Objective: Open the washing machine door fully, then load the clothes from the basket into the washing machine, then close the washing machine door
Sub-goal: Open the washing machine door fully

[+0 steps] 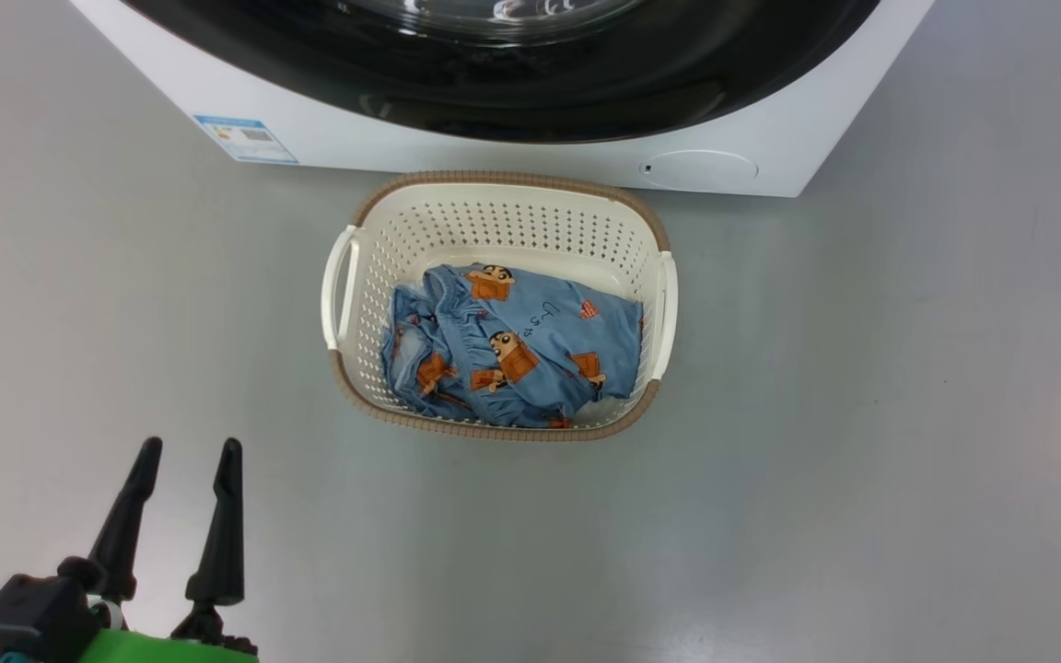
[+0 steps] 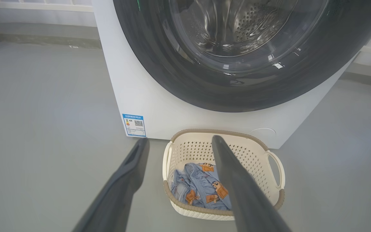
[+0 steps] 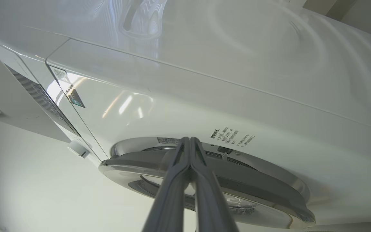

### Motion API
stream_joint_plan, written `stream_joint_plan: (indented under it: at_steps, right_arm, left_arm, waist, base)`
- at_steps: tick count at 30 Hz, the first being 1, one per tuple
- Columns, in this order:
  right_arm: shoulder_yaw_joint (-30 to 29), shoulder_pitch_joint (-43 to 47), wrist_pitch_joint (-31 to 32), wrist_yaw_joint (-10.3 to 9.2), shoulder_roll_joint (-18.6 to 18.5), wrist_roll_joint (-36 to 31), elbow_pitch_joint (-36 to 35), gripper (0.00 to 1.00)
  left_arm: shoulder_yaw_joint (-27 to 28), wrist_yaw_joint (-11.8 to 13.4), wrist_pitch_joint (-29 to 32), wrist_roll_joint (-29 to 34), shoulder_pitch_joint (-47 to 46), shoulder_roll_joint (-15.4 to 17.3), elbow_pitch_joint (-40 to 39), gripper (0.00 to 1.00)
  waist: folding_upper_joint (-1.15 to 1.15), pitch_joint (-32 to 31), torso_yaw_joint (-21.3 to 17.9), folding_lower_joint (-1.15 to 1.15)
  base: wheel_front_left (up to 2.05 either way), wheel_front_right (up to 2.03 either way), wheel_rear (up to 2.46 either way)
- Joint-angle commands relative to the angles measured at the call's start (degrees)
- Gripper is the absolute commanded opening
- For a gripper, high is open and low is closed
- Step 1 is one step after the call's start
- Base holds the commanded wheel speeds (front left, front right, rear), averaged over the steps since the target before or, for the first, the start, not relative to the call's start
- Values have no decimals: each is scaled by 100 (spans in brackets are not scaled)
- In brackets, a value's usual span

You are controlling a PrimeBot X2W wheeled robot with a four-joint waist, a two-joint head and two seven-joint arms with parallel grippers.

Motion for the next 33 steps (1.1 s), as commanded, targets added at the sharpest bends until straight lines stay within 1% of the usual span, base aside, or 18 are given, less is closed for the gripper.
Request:
stream_joint_plan:
  at_steps: [1,12,22,33]
  right_arm:
    - [94,-169,85,9,-102,-97,-84,0]
    - [347,-660,220,9,-153,-232,39,0]
    - [558,-1065,247,9,-216,-354,159,0]
    - [736,-1300,254,9,-246,-401,251,0]
  left_arm:
    - [186,-14,-37,-29,-51,91,-140,100]
    - [120,-14,-37,-60,-16,44,-189,100]
    - [72,-14,-37,-88,-49,-100,-225,100]
    - [52,-14,-37,-98,-62,-232,-212,100]
  waist:
    - [0,30,48,0]
    - [0,265,272,0]
    - [0,549,554,0]
    - [0,652,776,0]
  base:
    - [0,0,0]
    - [0,0,0]
    - [0,0,0]
    - [0,0,0]
